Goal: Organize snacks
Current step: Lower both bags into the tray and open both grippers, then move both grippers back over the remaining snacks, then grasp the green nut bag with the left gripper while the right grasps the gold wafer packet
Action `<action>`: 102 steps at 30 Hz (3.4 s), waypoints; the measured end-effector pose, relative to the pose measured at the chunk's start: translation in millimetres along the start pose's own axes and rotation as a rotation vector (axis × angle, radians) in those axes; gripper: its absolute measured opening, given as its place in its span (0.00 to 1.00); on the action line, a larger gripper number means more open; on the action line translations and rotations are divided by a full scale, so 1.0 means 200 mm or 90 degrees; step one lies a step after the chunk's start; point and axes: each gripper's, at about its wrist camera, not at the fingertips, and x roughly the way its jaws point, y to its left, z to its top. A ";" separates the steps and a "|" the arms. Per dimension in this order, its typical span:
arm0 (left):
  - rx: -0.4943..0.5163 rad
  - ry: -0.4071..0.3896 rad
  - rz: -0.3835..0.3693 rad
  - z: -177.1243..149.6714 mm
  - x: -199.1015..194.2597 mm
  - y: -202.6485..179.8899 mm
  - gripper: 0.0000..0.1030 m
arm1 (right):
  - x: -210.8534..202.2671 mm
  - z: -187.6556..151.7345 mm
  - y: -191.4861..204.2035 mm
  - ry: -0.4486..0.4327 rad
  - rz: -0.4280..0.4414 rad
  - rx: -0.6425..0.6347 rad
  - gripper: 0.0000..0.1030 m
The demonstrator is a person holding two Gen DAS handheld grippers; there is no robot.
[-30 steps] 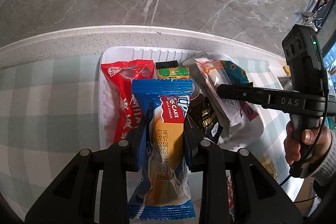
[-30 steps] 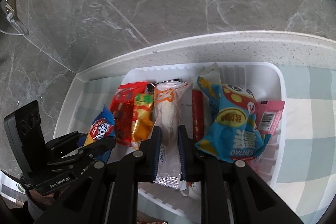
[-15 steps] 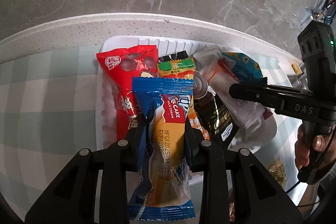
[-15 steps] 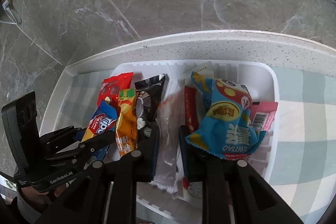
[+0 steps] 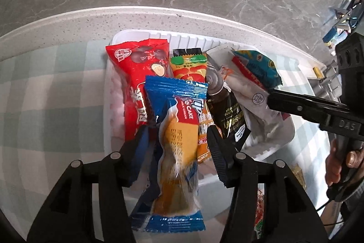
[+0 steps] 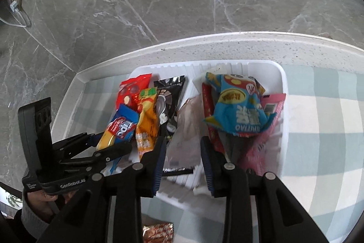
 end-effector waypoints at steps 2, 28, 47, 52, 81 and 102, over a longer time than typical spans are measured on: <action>-0.001 -0.001 0.003 -0.01 -0.01 0.01 0.49 | -0.02 -0.02 0.00 -0.005 0.003 0.004 0.34; -0.010 -0.035 -0.008 -0.30 -0.43 0.01 0.51 | -0.46 -0.44 0.07 -0.081 0.004 0.015 0.39; 0.084 0.045 -0.063 -0.69 -0.43 -0.35 0.54 | -0.62 -0.98 -0.12 -0.071 -0.082 0.054 0.47; 0.093 0.068 -0.081 -0.76 -0.38 -0.42 0.54 | -0.63 -1.04 -0.13 -0.070 -0.101 0.048 0.49; 0.098 0.132 -0.068 -0.77 -0.14 -0.65 0.54 | -0.42 -0.93 -0.08 -0.030 -0.150 -0.059 0.53; 0.150 0.104 -0.012 -0.80 -0.08 -0.76 0.57 | -0.28 -0.89 -0.10 0.005 -0.152 -0.085 0.51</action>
